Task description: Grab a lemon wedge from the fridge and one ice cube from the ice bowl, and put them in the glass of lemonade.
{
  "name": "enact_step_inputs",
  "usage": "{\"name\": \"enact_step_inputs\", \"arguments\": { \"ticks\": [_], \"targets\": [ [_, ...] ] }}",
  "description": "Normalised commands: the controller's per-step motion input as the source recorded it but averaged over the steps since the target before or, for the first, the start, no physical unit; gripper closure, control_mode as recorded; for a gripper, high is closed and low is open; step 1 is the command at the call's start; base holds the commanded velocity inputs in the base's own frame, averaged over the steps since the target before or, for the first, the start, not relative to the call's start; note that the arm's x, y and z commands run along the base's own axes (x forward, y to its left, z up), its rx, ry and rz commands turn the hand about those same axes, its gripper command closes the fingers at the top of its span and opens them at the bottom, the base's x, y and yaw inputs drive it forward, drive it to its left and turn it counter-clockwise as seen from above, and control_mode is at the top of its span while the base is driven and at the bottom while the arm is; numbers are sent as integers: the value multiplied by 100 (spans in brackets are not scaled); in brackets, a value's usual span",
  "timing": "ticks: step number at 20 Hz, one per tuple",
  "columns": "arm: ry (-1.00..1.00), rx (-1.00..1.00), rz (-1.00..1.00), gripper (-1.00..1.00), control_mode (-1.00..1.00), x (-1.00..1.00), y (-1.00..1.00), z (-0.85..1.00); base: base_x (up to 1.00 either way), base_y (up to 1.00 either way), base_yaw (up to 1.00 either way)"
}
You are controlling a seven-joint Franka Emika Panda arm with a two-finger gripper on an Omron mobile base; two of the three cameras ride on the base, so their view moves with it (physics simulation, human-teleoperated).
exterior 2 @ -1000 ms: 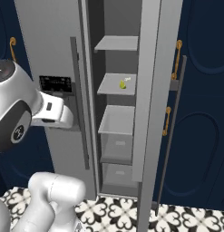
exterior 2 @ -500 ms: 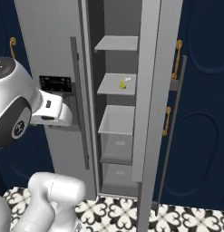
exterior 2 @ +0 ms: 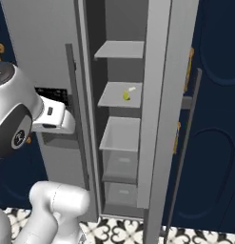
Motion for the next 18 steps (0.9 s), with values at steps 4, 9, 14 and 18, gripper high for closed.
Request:
{"name": "enact_step_inputs", "arguments": {
  "ticks": [4,9,14,18],
  "targets": [
    [0,0,0,-100,100,0,0,0,75,18,-13],
    [0,0,0,-100,100,0,0,0,2,9,-36],
    [0,0,0,-100,100,0,0,0,22,28,-40],
    [0,0,0,-100,100,0,0,0,44,14,-24]
  ]
}}
